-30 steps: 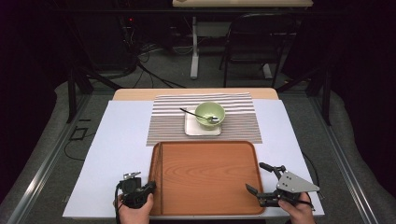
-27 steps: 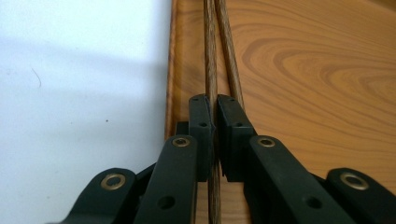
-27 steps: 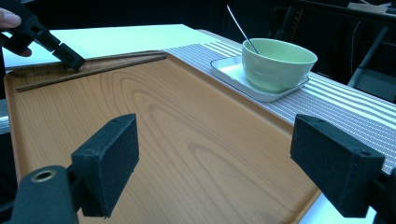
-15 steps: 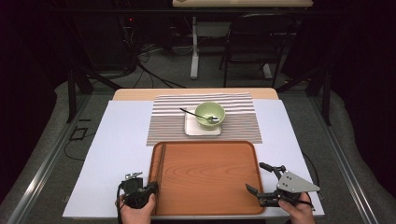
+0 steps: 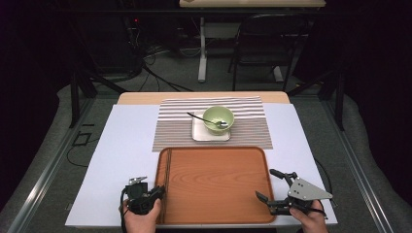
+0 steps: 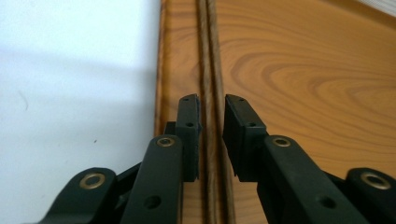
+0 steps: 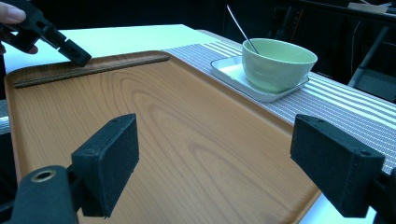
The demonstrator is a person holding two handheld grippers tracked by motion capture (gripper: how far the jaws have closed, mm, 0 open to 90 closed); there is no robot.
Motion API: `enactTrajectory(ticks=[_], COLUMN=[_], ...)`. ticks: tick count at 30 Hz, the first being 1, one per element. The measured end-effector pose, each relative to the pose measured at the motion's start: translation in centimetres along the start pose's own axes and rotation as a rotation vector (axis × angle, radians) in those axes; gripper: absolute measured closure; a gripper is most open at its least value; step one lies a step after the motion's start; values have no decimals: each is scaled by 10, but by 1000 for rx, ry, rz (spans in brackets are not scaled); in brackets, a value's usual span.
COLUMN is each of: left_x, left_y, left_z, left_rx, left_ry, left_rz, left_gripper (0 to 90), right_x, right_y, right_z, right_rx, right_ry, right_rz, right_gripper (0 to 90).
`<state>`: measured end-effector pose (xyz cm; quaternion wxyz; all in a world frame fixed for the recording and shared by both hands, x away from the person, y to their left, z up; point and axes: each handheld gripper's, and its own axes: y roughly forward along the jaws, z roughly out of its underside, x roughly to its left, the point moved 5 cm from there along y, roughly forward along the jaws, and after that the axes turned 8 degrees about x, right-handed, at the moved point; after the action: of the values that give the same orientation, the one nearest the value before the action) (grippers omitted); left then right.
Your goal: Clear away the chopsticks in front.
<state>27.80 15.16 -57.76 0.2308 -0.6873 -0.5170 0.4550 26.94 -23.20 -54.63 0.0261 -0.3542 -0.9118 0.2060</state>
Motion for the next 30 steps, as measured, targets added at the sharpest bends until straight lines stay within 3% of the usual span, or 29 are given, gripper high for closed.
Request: enactTrajectory(ticks=[6, 8, 12, 15, 17, 30], left_x=[-5, -6, -12, -16, -19, -26], left_y=[0, 1, 2, 3, 3, 0], left_z=[-6, -8, -14, -21, -26, -50], left_rx=[-16, -31, -37, -67, -80, -104], left_ry=[14, 35, 74, 131, 148, 158], left_rz=[28, 27, 27, 22, 23, 34], left_gripper=[642, 586, 564, 540, 524, 454], right_x=[0, 0, -1, -2, -1, -1], right_y=[0, 0, 1, 1, 1, 1], right_z=[0, 0, 0, 0, 0, 0], right_rx=[0, 1, 5, 4, 6, 4], right_ry=[-1, -1, -5, -1, -3, -4], right_rz=[-1, 1, 4, 4, 4, 2], right_gripper=[149, 149, 149, 149, 149, 149])
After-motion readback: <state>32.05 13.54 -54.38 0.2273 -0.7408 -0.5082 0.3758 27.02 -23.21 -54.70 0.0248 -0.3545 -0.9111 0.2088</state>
